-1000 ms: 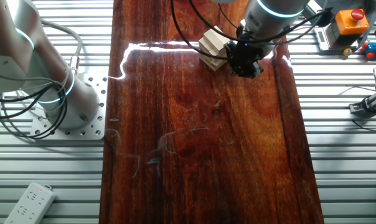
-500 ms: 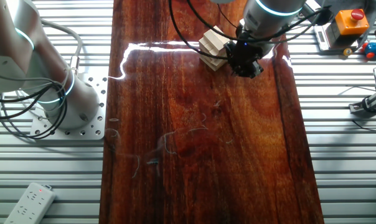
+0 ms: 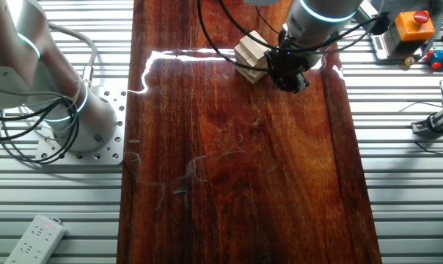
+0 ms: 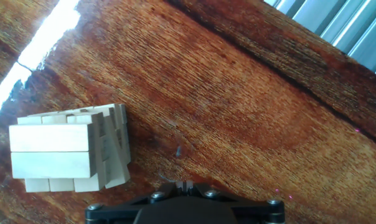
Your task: Play Jenga
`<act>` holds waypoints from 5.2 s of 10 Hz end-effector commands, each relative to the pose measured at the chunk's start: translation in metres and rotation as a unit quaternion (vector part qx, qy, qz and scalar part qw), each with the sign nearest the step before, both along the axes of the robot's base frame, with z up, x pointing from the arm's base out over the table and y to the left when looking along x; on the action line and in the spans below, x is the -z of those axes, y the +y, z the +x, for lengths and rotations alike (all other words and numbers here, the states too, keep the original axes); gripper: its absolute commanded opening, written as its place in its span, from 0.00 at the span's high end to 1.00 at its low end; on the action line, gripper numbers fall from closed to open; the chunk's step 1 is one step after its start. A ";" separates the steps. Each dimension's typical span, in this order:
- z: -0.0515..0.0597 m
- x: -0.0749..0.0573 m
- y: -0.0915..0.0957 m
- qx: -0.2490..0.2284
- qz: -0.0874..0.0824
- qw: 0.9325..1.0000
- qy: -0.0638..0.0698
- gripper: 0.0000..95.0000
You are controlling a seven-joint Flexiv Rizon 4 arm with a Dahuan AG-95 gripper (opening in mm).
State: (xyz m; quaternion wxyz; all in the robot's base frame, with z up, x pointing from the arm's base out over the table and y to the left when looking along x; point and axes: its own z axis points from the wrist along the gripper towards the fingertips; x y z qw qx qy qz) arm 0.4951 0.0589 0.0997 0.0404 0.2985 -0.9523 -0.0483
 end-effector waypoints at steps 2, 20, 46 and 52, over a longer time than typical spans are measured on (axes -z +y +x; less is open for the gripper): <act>0.000 0.000 0.001 -0.022 -0.002 1.000 0.002 1.00; -0.028 0.006 -0.001 -0.058 -0.006 0.998 -0.007 1.00; -0.067 0.022 0.044 -0.017 -0.010 0.999 -0.035 0.60; -0.066 0.029 0.045 -0.019 -0.009 0.999 -0.035 0.60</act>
